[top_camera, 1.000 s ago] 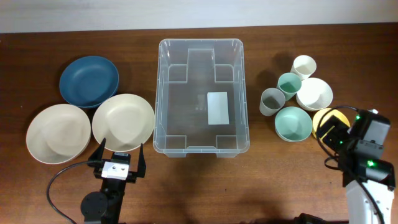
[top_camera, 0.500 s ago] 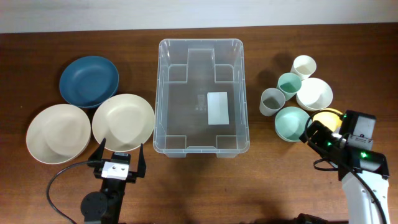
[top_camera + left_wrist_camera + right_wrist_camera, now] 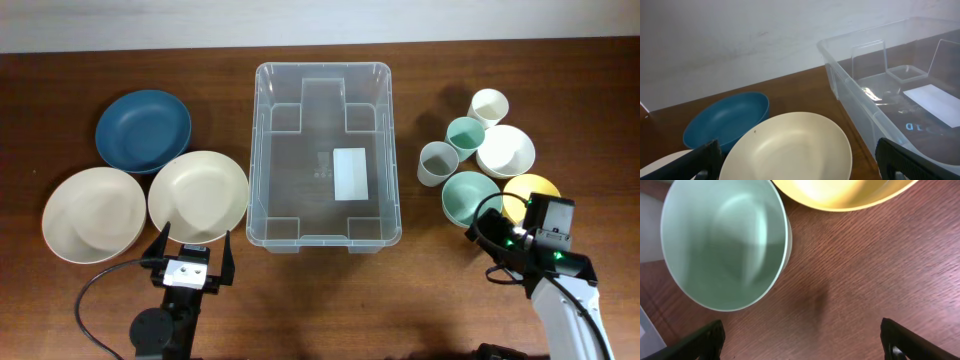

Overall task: Pack container
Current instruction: 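Lower the right gripper and grasp the mint-green bowl rim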

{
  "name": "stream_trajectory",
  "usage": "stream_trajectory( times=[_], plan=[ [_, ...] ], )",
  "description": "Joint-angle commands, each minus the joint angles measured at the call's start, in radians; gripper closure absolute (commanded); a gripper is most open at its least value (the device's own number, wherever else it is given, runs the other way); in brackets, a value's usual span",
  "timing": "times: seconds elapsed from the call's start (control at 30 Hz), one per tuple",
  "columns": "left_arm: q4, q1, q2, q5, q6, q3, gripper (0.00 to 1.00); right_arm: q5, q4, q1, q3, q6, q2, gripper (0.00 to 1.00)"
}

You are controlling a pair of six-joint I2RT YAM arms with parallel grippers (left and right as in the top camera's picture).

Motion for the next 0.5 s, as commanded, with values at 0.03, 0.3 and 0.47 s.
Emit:
stream_trajectory(
  times=[0.03, 0.3, 0.47],
  plan=[
    [0.002, -0.004, -0.006, -0.007, 0.016, -0.009, 0.01, -0.006, 0.058, 0.008, -0.028, 0.009, 0.005, 0.08],
    [0.002, -0.004, -0.006, -0.007, 0.016, -0.009, 0.01, -0.014, 0.203, 0.008, -0.065, 0.113, 0.078, 0.12],
    [0.002, -0.004, -0.006, -0.007, 0.016, -0.009, 0.01, -0.035, 0.257, 0.008, -0.065, 0.113, 0.165, 0.14]
  ],
)
